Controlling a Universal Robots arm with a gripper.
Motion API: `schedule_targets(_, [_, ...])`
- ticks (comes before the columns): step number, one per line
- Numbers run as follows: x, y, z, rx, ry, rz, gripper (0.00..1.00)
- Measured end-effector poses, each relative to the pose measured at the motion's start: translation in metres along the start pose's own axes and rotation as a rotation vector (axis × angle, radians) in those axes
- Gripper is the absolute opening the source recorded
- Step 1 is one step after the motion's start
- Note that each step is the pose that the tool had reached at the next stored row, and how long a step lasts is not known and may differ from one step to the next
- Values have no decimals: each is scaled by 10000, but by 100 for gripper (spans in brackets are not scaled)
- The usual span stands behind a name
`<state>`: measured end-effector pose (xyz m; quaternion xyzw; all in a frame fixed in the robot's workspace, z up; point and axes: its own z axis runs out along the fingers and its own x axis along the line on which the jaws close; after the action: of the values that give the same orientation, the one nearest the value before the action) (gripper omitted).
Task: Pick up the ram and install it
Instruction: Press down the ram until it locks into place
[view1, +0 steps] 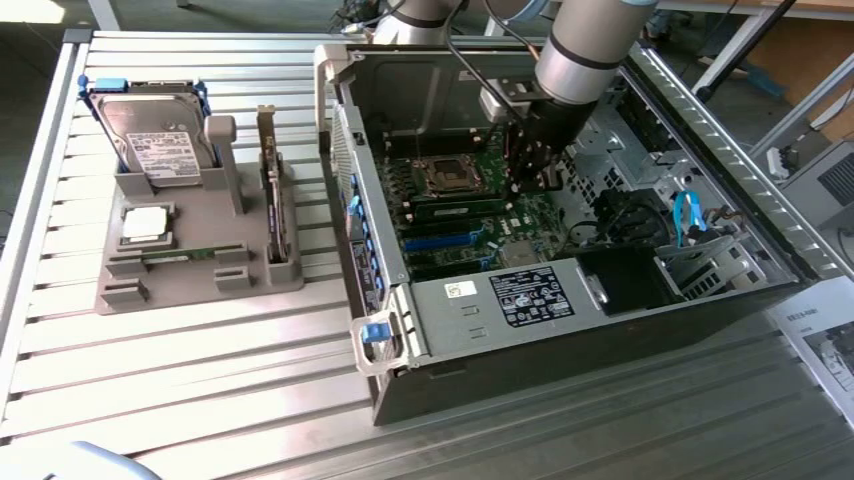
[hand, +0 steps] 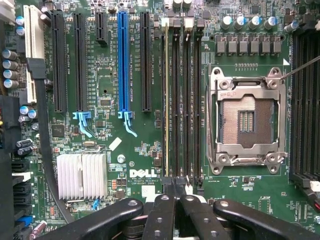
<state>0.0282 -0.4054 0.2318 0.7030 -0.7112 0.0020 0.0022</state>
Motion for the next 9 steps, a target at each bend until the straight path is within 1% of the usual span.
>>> schedule_targets(9, [-1,0,-1,1,-4,0,10])
